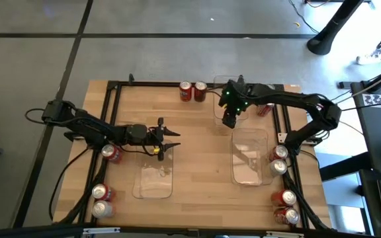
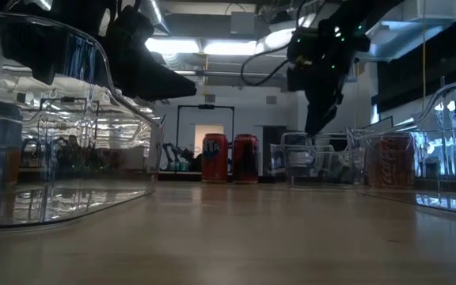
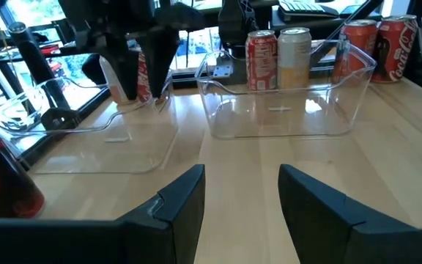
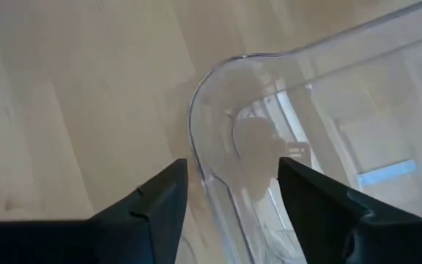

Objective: Sort soda cans
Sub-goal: Move the top right transparent bin to the center of the transparent bins

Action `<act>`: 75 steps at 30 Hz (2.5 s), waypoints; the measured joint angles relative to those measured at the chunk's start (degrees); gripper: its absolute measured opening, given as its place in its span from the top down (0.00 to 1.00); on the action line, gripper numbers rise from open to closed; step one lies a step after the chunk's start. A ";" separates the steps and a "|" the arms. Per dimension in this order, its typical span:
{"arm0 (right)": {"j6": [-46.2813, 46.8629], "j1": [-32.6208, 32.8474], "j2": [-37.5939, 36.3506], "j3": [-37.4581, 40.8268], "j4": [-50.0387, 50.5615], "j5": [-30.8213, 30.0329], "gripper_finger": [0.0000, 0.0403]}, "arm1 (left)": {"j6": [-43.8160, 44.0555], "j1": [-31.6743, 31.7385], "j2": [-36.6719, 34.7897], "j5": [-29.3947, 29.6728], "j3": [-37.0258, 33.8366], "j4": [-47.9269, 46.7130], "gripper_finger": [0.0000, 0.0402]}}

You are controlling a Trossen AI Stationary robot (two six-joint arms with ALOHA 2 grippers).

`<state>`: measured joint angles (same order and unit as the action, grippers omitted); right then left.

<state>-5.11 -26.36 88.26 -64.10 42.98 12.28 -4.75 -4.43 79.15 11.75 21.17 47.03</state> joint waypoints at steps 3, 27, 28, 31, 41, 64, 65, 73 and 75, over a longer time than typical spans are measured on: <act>-0.85 0.85 2.04 0.00 0.01 0.30 0.53 | 0.00 0.00 0.00 -0.02 0.00 -0.09 0.59; 5.11 4.01 3.63 0.02 -8.46 -4.74 0.96 | -0.44 0.02 0.00 0.00 0.00 -0.10 0.59; 5.58 4.08 3.63 0.02 -9.08 -4.76 0.96 | -0.44 0.02 0.00 0.00 0.00 -0.08 0.59; 7.18 4.28 3.63 0.02 -10.53 -3.92 0.96 | -0.37 0.02 0.00 0.00 0.00 -0.06 0.59; 12.60 4.23 3.63 0.02 -16.59 -1.28 0.98 | -0.20 0.02 0.00 0.00 0.00 -0.04 0.59; 23.39 21.03 3.63 0.00 -27.86 -1.49 0.97 | 0.16 0.02 0.00 0.00 0.02 -0.02 0.59; 23.84 22.14 3.63 0.00 -28.30 -2.29 0.97 | 0.21 0.02 0.00 0.00 0.01 -0.04 0.59; 26.67 31.83 3.63 0.00 -31.15 -5.36 0.97 | 1.06 0.02 0.00 0.00 0.02 -0.09 0.59; 28.48 33.97 3.63 0.00 -31.52 -6.73 0.97 | 1.76 0.02 0.00 0.00 0.02 -0.11 0.59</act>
<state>23.37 7.61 91.90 -64.10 11.47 5.55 -3.00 -4.40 79.15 11.75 21.19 46.92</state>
